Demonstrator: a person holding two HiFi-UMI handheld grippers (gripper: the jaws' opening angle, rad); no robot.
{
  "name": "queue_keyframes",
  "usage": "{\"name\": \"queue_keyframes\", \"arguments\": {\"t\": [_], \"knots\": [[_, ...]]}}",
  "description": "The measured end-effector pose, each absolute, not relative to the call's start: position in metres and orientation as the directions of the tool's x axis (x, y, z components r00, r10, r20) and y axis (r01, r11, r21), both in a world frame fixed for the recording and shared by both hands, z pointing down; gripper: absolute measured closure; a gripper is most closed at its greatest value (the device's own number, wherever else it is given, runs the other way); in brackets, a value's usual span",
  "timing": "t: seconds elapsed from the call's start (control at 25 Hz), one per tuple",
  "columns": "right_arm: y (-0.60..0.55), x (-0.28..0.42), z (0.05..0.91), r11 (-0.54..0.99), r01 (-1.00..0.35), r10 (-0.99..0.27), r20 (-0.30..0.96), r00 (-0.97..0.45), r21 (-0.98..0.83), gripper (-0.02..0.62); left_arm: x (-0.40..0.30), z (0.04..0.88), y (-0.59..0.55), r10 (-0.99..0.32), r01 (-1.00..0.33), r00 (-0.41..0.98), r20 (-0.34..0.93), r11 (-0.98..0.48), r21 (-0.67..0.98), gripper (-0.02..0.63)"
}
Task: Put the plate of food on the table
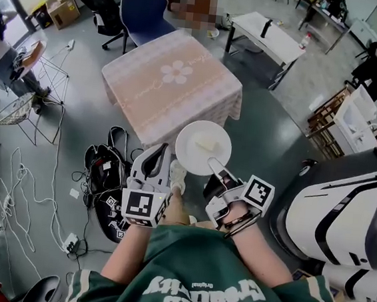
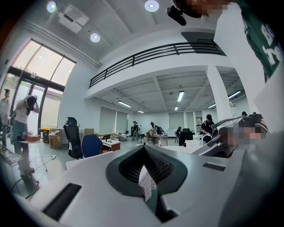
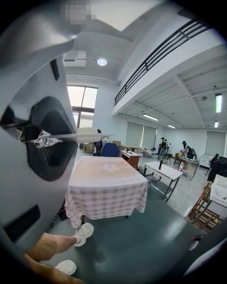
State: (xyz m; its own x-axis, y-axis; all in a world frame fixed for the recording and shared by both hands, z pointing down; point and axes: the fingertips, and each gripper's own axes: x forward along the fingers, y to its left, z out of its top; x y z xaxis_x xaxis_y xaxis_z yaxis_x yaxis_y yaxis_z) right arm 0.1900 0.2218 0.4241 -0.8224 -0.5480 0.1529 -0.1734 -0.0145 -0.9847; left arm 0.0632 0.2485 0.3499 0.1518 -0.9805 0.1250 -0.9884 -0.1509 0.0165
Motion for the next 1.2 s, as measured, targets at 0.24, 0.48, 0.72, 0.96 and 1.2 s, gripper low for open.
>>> {"name": "queue_keyframes", "arguments": {"t": [0.24,0.48,0.72,0.96,1.2], "knots": [[0.189,0.183,0.433,-0.034,-0.186,-0.568,0.172,-0.805,-0.982,0.565,0.052,0.352,0.208,-0.977,-0.984,0.176,0.122,-0.175,0.023,0.597],[0.144,0.167,0.441,-0.047,-0.196,-0.579,0.187,-0.794,-0.979,0.565,0.03,0.356,0.155,-0.974,-0.982,0.191,0.122,-0.191,0.006,0.597],[0.096,0.138,0.45,-0.07,-0.225,-0.573,0.224,-0.788,-0.972,0.565,0.004,0.362,0.095,-0.965,-0.976,0.215,0.148,-0.216,0.007,0.597],[0.04,0.101,0.445,-0.07,-0.223,-0.569,0.223,-0.792,-0.972,0.563,-0.021,0.364,0.034,-0.955,-0.968,0.247,0.167,-0.249,0.006,0.597],[-0.019,0.068,0.453,-0.096,-0.242,-0.575,0.252,-0.778,-0.966,0.565,-0.055,0.369,-0.032,-0.948,-0.963,0.266,0.173,-0.27,0.006,0.597]]}}
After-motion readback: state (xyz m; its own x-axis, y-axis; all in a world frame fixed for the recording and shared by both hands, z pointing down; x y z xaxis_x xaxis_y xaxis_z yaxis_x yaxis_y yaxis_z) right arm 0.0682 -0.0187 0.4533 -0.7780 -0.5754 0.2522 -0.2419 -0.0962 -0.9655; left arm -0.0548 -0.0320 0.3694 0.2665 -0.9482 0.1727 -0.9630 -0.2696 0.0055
